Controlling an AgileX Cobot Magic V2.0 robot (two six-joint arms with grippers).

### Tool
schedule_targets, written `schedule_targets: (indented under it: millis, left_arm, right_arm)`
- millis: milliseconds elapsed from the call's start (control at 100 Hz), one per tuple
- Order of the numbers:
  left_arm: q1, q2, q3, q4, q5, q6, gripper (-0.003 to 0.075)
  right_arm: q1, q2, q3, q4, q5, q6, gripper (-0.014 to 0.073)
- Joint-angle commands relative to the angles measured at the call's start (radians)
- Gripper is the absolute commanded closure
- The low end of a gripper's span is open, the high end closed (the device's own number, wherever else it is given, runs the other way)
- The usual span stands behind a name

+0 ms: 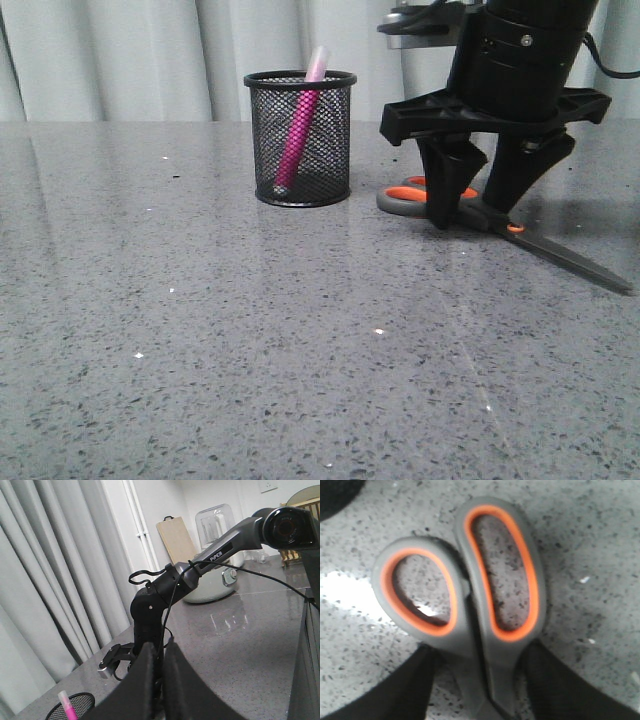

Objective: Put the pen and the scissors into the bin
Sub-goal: 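Lower the right gripper onto the scissors handles and close on them, then lift the scissors with the right gripper and move them over the cup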

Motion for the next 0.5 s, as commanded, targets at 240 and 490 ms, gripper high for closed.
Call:
schedule_targets:
  millis: [240, 490]
  left_arm:
    - [-0.010, 0.011, -0.020, -0.048, -0.018, -0.013, 0.0713]
    - [-0.010, 0.011, -0.020, -0.048, -0.009, -0.013, 0.0713]
  right_arm:
    - [0.000, -0.008, -0.008, -0.025, 0.017, -0.011, 0.0620]
    - [-0.025, -0.023, -0.019, -0.031, 0.059, 0.000, 0.0669]
